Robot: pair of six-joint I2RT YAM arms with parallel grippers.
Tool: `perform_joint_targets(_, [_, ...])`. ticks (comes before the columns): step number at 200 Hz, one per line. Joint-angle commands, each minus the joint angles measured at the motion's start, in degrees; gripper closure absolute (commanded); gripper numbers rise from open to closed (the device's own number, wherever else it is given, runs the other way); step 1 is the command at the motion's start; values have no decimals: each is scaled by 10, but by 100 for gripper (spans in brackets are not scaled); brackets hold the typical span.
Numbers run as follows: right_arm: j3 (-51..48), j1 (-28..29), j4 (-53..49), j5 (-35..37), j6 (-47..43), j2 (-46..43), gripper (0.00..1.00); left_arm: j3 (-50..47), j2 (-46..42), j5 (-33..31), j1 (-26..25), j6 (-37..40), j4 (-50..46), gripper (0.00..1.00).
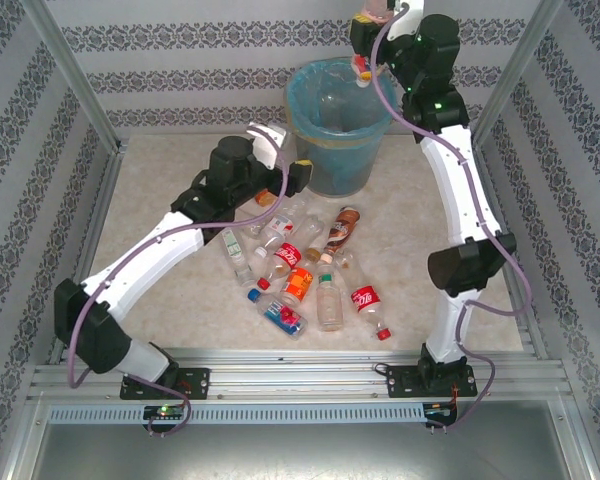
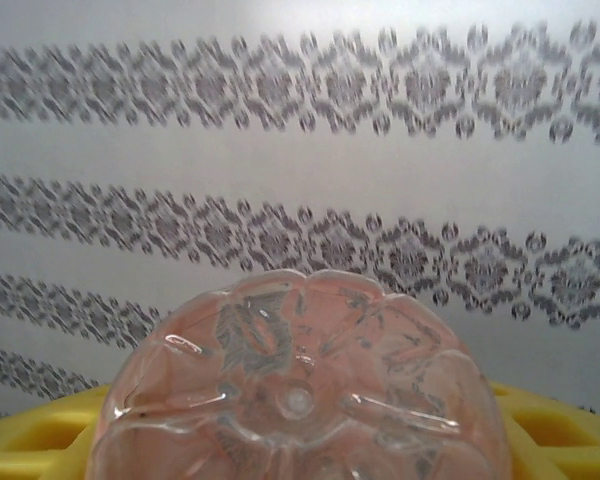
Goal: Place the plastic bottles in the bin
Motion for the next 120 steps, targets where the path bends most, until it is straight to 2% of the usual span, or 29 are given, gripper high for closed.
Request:
perform_joint_targets(1, [48, -10, -36, 7, -15, 48, 59, 39, 29, 8, -7, -8, -18, 15])
perform_joint_targets(52, [122, -15, -85, 7, -21, 144, 56, 94, 90, 28, -7, -3, -23, 15])
perform_joint_targets(120, [134, -16, -118, 9, -25, 195, 50, 90, 86, 29, -7, -4, -38, 16])
